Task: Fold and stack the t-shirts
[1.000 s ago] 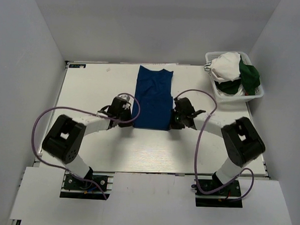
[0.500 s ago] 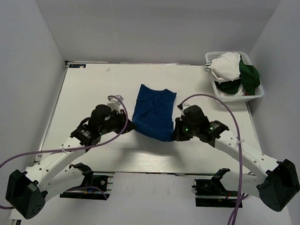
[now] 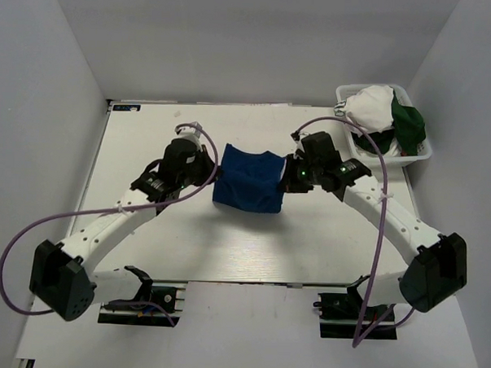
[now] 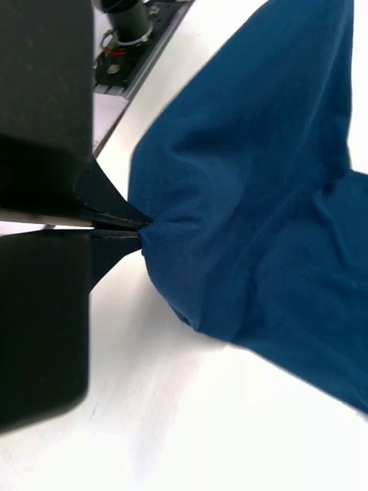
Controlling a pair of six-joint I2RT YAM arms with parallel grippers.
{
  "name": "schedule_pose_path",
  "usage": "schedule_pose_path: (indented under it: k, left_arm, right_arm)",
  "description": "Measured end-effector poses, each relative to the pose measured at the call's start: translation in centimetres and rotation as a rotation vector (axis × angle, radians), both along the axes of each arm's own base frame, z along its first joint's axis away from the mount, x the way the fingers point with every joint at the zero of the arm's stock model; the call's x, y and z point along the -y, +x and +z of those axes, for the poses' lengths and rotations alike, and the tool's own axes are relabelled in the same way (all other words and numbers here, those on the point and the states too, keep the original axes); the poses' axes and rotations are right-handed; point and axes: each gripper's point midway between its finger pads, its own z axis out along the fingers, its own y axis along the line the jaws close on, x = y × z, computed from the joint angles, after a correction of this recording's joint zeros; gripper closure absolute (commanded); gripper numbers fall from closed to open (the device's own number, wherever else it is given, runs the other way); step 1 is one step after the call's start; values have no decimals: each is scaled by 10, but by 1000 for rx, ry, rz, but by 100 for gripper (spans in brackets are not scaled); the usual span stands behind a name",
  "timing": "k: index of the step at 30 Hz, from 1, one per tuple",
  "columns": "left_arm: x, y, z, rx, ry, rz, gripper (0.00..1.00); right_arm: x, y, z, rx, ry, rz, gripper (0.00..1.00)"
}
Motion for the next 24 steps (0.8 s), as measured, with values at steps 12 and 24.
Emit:
schedule_pose_path:
  k: [12,24]
  left_arm:
    - [2,95,-6,-4,106,177,100]
    - [13,198,-81,-86,156,215,100]
  right_arm:
    - [14,73,-5,-33,53,-69,100]
    - [18,182,-48,1,60,-85,100]
